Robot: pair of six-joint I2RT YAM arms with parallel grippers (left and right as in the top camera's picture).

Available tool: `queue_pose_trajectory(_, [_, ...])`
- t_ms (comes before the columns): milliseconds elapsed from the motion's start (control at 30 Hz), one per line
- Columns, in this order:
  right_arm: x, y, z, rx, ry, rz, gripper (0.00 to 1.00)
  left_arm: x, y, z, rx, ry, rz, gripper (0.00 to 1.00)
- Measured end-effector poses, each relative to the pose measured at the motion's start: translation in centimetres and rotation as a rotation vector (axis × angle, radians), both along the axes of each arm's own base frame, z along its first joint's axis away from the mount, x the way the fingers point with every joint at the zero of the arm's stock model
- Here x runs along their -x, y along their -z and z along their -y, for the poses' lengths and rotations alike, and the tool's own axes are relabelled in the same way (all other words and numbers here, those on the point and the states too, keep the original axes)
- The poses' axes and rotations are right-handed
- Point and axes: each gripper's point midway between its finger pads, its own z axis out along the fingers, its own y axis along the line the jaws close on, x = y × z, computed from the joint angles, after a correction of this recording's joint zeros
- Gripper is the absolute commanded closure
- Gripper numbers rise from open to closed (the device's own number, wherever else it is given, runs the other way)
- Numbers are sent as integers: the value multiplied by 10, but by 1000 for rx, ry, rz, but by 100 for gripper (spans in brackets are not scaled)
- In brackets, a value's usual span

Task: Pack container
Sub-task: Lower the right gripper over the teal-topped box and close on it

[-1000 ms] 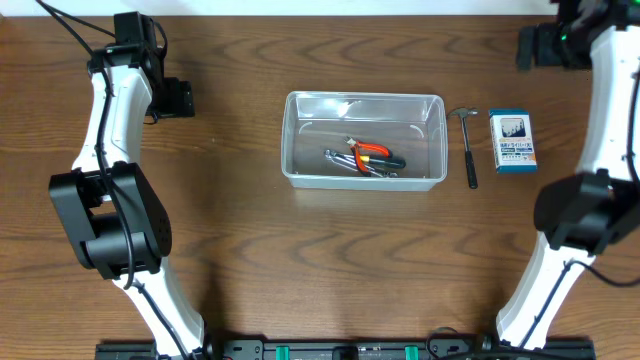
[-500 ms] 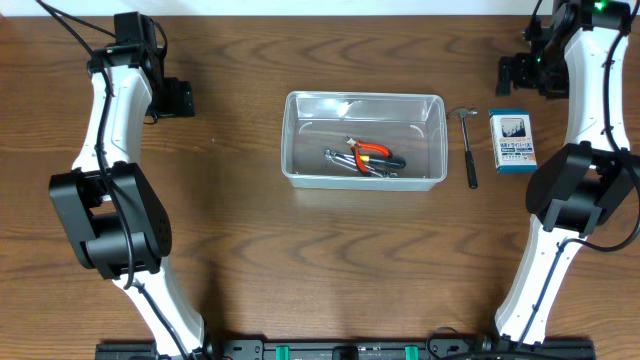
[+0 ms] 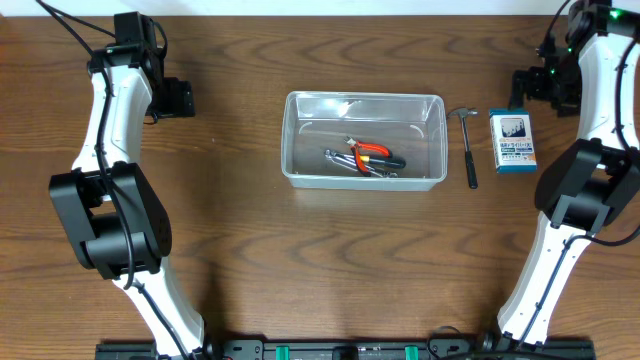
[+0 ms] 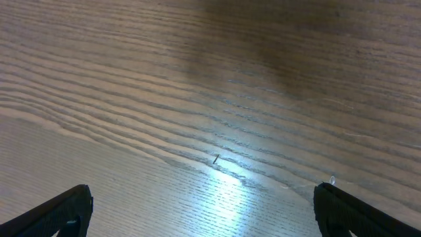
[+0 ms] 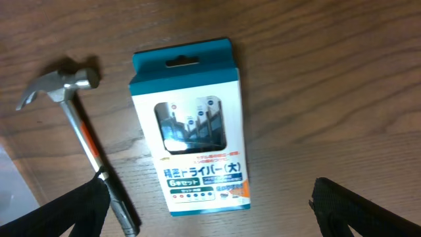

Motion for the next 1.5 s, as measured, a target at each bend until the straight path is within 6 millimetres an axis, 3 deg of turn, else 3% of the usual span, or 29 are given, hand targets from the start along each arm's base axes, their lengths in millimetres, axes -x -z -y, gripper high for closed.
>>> queue_pose_trajectory(267, [1,6,-4,-4,-44,-17,1,0,0,0,0,0,0,2])
queue_pose_trajectory(500, [7,41,-7,-29,-132,-101,2,0,0,0,0,0,0,2])
queue_pose_trajectory(833, [12,67,-12,-45,-173,-163,1,0,0,0,0,0,0,2])
queue_pose_trajectory(1133, [9,69,-25,-37,-204,-169,1,0,0,0,0,0,0,2])
queue_pose_trajectory(1500, [14,75,-24,-27,-207,-197,1,0,0,0,0,0,0,2])
